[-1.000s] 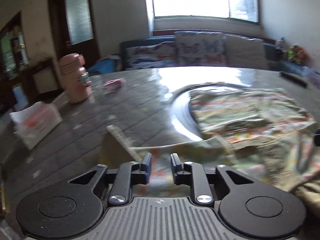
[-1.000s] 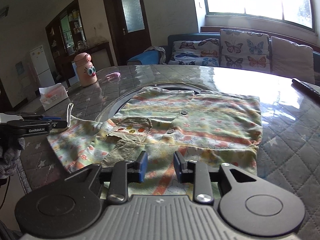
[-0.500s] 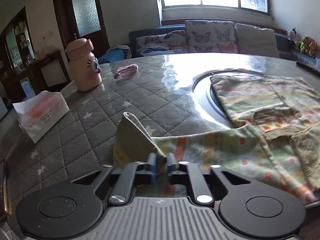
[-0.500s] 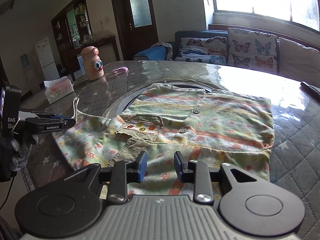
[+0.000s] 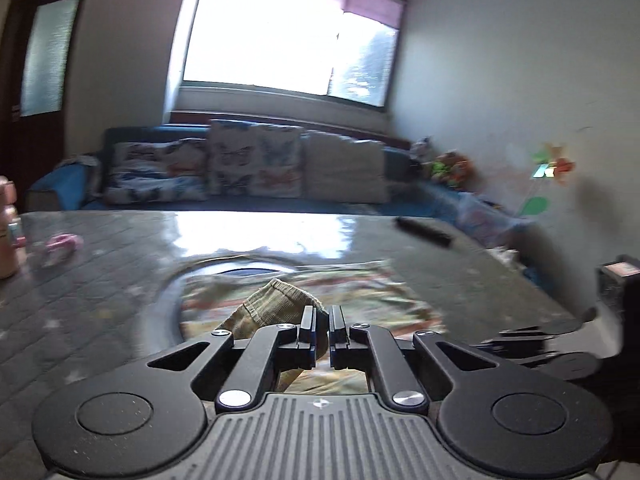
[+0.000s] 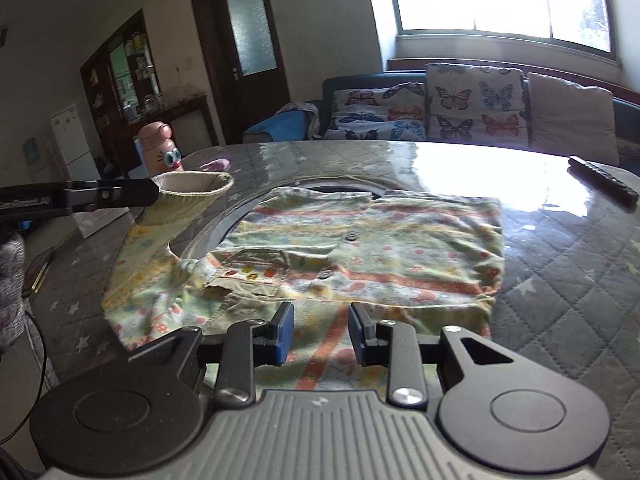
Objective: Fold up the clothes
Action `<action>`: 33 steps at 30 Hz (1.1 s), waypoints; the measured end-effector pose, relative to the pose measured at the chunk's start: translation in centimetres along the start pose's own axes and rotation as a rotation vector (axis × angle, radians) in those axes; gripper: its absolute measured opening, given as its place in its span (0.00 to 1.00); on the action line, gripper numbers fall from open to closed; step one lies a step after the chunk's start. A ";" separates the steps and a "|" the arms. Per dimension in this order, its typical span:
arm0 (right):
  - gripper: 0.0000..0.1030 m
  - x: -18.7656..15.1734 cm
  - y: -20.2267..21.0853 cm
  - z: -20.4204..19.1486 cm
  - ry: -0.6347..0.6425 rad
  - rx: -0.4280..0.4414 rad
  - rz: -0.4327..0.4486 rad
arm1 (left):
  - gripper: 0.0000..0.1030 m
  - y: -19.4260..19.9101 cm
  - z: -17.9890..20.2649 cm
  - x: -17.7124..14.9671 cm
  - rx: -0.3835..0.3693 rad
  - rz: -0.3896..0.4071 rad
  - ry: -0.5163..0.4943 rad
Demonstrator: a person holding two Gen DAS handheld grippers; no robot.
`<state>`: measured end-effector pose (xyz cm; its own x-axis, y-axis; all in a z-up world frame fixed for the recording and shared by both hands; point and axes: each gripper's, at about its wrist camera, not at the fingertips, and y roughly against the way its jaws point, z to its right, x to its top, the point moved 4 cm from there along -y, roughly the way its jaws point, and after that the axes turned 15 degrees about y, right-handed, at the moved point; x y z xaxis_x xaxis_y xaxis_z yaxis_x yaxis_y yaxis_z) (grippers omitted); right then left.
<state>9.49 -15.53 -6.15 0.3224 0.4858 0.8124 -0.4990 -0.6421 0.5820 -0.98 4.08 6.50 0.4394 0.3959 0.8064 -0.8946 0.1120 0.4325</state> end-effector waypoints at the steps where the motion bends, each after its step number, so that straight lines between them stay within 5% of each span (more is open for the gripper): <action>1: 0.28 -0.2 0.2 0.4 -0.009 -0.012 0.001 | 0.06 -0.6 0.7 -0.3 -0.018 -0.018 -0.007; 10: 0.28 -1.4 1.3 3.0 -0.095 -0.063 -0.005 | 0.14 -4.1 4.8 -3.6 -0.102 -0.157 -0.092; 13: 0.28 -1.6 1.2 3.1 -0.111 -0.059 -0.007 | 0.31 -3.4 2.7 -3.5 -0.044 -0.142 -0.079; 18: 0.28 -1.4 0.6 2.4 -0.111 -0.029 -0.012 | 0.45 -2.3 -0.7 -3.3 0.052 -0.116 -0.059; 28: 0.28 -1.5 -2.4 -0.1 -0.073 0.043 -0.074 | 0.50 0.0 -7.5 -3.6 0.242 -0.082 -0.005; 33: 0.28 -2.0 -3.4 -0.6 -0.067 0.042 -0.111 | 0.50 0.1 -8.8 -4.3 0.276 -0.097 0.012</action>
<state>10.04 -13.93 -9.72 0.4277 0.5155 0.7425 -0.4234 -0.6115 0.6684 -3.68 10.39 -0.49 0.5196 0.4061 0.7517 -0.7919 -0.1014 0.6022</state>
